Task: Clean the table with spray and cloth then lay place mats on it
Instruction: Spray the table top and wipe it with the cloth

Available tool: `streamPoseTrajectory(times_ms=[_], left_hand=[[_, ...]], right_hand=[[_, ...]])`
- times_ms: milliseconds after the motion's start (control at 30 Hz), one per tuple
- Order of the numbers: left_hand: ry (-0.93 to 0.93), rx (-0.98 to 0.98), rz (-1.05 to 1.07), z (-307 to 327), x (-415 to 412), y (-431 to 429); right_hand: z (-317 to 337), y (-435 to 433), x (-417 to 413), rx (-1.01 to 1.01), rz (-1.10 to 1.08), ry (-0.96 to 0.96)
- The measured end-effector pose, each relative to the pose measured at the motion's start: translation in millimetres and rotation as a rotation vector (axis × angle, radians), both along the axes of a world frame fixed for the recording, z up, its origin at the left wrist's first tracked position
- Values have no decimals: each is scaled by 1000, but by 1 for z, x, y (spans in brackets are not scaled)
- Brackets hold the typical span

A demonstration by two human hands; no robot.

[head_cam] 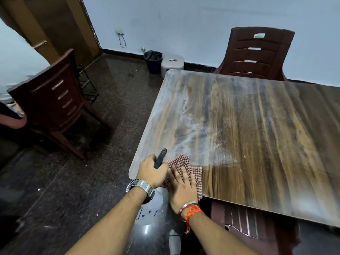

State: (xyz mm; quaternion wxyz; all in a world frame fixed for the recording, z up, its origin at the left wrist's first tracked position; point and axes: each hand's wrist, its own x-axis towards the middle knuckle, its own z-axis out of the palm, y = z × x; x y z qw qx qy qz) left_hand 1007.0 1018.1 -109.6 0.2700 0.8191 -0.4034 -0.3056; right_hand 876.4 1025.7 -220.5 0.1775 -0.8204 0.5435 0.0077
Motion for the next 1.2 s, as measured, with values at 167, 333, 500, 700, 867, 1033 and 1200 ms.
streamPoseTrajectory(times_ms=[167,333,500,700,867,1033,1200], left_hand=[[-48,29,-62,6,2,-27],[-18,78,-52,0,17,-32],[-8,89,-58,-3,39,-26],[64,59,-31,-9,75,-4],[136,60,-20,-16,109,15],[102,62,-85,-20,145,10],[121,30,-197,-21,169,-8]], right_hand=[[4,-1,7,24,-58,-55],[0,-7,9,26,-173,-84],[-4,-70,-2,-31,-361,-36],[6,-137,9,-24,-707,-59],[8,-139,85,-43,-293,-1],[-5,-60,137,-62,62,40],[-13,-15,124,-72,-53,26]])
